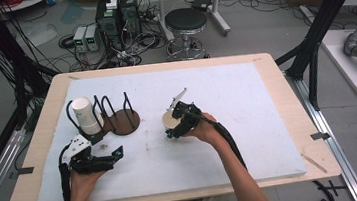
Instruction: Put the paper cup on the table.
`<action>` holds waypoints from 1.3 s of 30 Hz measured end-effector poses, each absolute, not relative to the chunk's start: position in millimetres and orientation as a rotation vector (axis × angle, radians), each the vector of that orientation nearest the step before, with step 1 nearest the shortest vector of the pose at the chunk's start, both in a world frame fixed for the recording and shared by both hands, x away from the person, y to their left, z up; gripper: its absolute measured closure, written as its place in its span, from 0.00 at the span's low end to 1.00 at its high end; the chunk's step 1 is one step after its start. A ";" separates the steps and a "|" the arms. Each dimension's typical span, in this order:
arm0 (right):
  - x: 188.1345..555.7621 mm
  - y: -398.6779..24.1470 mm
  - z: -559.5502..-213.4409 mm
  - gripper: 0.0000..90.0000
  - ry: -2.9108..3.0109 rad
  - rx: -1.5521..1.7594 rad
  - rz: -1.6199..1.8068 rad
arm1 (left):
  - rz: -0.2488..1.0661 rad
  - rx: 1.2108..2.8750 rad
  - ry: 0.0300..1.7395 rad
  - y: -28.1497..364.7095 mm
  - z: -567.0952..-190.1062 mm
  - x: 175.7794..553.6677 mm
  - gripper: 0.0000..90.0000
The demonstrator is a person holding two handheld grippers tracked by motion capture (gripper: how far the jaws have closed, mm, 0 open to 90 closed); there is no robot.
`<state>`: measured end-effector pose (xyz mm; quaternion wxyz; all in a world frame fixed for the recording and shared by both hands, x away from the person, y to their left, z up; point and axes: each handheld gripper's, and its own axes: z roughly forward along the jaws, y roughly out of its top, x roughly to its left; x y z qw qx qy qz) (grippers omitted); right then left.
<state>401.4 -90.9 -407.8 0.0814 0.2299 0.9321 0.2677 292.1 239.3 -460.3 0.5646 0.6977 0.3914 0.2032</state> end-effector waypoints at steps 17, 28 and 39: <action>400.5 -95.3 -417.2 0.16 2.770 0.718 0.862 | 0.471 1.634 0.925 240.0 -460.5 292.4 0.03; 393.5 -110.0 -416.2 0.16 2.730 0.752 0.931 | 0.467 1.634 0.926 241.1 -460.5 292.7 0.03; 372.8 -148.7 -417.6 0.16 2.638 0.806 1.126 | 0.468 1.624 0.923 240.9 -460.7 292.2 0.02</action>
